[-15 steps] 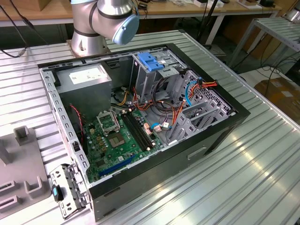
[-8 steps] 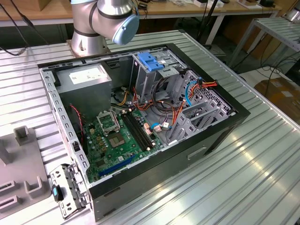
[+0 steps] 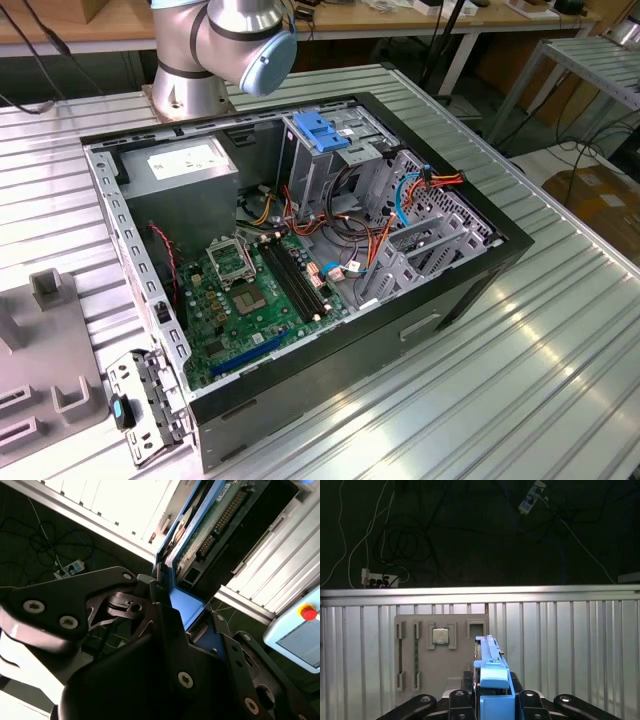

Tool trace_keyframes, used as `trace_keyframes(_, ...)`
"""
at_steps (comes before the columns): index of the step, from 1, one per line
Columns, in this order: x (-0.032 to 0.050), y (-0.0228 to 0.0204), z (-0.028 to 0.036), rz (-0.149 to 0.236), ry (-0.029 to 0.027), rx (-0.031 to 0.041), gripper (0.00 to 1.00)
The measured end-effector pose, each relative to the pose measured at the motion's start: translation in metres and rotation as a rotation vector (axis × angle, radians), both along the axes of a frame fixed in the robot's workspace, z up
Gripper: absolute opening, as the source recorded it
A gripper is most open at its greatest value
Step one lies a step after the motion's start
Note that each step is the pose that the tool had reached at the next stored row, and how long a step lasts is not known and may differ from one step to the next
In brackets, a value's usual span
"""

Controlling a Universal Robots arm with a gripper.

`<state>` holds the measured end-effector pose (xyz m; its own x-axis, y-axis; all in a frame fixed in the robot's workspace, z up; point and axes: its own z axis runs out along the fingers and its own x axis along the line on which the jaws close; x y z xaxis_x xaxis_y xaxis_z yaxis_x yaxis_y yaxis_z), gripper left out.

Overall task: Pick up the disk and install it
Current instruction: 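Pick up the disk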

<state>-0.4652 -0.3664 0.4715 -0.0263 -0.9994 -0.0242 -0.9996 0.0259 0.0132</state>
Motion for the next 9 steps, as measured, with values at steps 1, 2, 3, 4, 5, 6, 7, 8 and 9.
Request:
trace_keyframes(1,0.0,0.0,0.0015,0.0,0.0003,0.0,0.37)
trace_keyframes(2,0.0001,0.0,0.0037,0.0,0.0008,0.0,0.37)
trace_keyframes(3,0.0,0.0,0.0049,0.0,0.0009,0.0,0.37)
trace_keyframes(4,0.0,0.0,0.0061,0.0,0.0011,0.0,0.37)
trace_keyframes(5,0.0001,0.0,0.0076,0.0,0.0013,0.0,0.37)
trace_keyframes(6,0.0001,0.0,0.0091,0.0,0.0016,0.0,0.37)
trace_keyframes(7,0.0001,0.0,0.011,0.0,0.0019,0.0,0.37)
trace_keyframes(8,0.0001,0.0,0.0124,0.0,0.002,0.0,0.37)
trace_keyframes(9,0.0001,0.0,0.0141,0.0,0.0024,0.0,0.37)
